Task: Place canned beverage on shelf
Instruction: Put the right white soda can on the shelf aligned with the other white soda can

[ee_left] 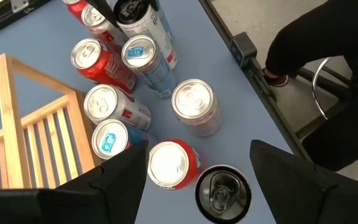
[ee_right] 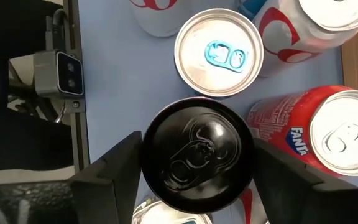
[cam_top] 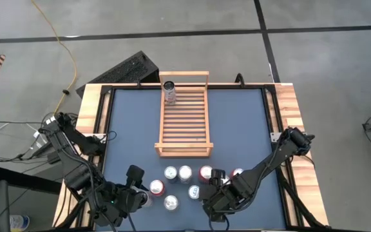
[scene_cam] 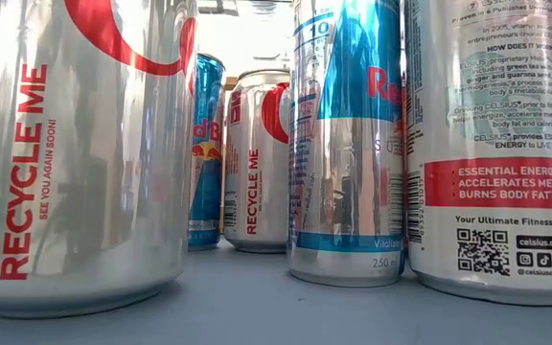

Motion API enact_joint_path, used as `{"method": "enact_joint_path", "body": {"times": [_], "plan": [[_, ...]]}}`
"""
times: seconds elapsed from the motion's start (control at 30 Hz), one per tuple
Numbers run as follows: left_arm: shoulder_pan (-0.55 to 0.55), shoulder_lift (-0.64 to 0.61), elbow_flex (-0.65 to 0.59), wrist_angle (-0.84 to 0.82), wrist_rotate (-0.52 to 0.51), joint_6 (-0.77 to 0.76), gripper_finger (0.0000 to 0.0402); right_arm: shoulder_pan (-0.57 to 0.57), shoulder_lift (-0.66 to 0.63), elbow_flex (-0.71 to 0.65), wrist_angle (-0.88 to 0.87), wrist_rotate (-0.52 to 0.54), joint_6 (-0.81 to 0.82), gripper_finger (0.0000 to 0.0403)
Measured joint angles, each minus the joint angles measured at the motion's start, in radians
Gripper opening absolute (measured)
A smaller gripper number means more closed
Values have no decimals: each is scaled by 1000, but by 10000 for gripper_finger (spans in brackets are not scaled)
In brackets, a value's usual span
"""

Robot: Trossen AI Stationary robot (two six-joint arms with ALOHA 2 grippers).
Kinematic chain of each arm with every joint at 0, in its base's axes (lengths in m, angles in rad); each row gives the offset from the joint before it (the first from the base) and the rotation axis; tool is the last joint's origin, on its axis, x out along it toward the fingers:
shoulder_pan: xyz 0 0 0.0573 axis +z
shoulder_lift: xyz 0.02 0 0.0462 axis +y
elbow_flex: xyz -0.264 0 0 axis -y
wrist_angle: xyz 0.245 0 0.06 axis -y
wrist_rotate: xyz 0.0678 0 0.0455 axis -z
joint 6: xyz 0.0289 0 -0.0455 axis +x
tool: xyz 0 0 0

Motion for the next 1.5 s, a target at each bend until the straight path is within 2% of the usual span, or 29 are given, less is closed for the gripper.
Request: {"method": "enact_joint_path", "body": {"times": [0.1, 0.33, 0.67, 0.97, 1.5], "plan": [[0, 0, 0, 1, 0, 0, 268, 0, -1, -7, 8, 10, 5, 242], [0, 0, 0, 3, 0, -2, 268, 2, -2, -8, 14, 25, 2, 175], [0, 0, 0, 2, 0, -7, 268, 4, -25, -14, 14, 28, -6, 175], [0, 0, 0, -21, 0, -7, 268, 3, -105, -14, -3, 53, -12, 175], [0, 0, 0, -26, -2, 5, 268, -13, -348, -11, -195, 83, 68, 176]]}}
